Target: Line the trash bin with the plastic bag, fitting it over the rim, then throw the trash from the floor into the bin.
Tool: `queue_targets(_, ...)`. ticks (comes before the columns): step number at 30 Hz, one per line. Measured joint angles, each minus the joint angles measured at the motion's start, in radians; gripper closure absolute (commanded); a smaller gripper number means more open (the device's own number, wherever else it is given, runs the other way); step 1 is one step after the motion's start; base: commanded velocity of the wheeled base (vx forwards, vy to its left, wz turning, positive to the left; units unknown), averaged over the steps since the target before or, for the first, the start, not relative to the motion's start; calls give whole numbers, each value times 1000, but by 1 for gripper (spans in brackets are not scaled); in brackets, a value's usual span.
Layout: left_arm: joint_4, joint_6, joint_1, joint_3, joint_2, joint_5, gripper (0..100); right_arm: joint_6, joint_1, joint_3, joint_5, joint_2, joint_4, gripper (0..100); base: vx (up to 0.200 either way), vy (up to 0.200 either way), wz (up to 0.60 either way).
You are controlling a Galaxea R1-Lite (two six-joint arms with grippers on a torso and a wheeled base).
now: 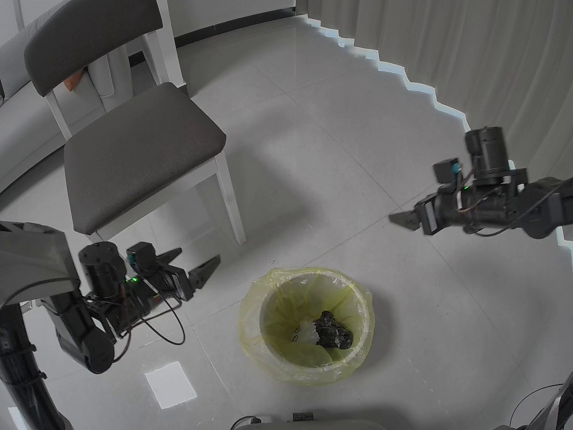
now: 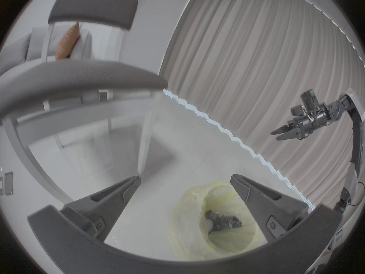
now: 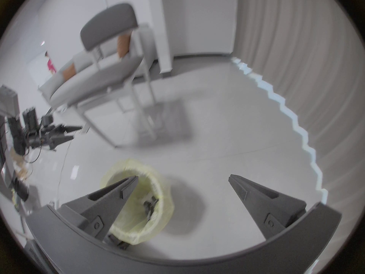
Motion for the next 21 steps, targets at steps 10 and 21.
queue_targets(10, 40, 2, 127, 108, -346, -18, 0, 47, -94, 288, -60, -461, -159, 0, 0, 0, 0)
queue_targets(21, 432, 3, 206, 204, -847, -41, 0, 58, -169, 545, -66, -945, -112, 0, 0, 0, 0)
